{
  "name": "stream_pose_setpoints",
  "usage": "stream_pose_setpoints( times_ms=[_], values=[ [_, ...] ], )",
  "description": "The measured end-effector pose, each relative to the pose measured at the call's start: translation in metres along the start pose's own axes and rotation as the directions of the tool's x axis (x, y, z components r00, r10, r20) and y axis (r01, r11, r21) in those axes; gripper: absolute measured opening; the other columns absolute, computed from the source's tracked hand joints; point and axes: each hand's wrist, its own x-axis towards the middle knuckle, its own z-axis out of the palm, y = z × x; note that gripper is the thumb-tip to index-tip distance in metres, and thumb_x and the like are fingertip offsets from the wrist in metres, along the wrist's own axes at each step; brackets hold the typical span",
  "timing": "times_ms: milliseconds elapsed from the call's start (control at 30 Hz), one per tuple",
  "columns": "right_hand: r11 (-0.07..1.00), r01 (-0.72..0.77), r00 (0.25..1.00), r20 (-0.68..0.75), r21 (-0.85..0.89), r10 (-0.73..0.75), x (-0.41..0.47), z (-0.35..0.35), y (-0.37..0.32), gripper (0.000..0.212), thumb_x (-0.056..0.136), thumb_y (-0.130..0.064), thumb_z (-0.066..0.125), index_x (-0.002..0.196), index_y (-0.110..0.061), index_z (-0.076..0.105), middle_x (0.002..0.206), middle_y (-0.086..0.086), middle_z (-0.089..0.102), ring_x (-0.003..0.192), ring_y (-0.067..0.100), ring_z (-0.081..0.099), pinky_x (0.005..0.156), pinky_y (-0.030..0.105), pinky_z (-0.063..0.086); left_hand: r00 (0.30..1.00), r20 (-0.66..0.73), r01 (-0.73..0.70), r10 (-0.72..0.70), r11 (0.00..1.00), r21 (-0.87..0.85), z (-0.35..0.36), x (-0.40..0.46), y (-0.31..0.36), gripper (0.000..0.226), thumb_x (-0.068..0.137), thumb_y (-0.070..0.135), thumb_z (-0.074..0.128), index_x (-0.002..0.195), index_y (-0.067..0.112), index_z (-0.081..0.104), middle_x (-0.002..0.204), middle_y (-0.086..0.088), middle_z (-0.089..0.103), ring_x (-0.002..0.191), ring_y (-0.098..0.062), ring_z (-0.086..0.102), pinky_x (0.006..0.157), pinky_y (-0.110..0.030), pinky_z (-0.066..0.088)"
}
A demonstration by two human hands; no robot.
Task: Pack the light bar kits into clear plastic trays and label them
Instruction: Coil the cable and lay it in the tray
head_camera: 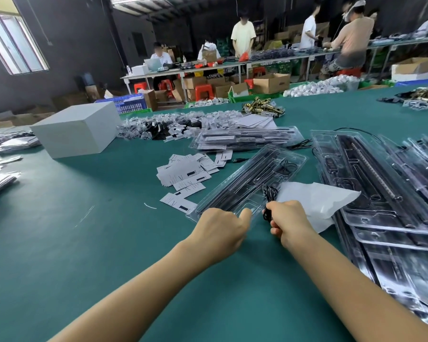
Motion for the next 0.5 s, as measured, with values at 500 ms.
stream_pose_setpoints(
  times_ms=[500],
  values=[
    [1.0,-0.02,1.0,0.019,-0.019,0.021,-0.003,-0.001,-0.002,0.004,0.088,-0.003,0.049,0.088,-0.007,0.046,0.075,0.011,0.041,0.053,0.016,0.033,0.04,0.02,0.025,0.972,-0.082,0.127,-0.218,0.791,-0.599,0.034,-0.031,-0.019,0.042,0.08,0.058,0.06,0.104,0.025,0.071,0.098,0.012,0.065,0.091,-0.011,0.06,0.078,-0.026,0.048]
  ],
)
